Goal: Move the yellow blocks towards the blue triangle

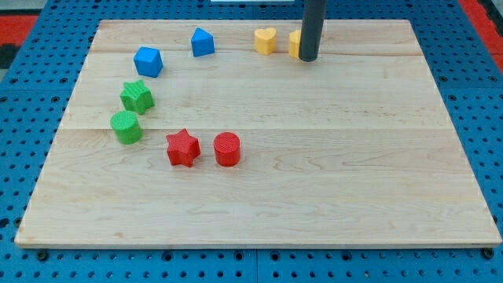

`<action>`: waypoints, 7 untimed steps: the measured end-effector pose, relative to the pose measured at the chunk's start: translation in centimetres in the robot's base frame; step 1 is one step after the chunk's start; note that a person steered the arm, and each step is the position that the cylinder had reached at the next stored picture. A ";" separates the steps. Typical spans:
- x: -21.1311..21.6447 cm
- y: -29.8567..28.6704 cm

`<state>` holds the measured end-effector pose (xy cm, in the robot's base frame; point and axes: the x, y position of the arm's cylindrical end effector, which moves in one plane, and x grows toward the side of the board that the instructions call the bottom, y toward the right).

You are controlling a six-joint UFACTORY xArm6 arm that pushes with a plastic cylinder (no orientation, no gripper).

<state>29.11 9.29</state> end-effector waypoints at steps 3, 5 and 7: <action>0.4 12.3; -1.0 14.2; -4.4 14.5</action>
<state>24.76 23.81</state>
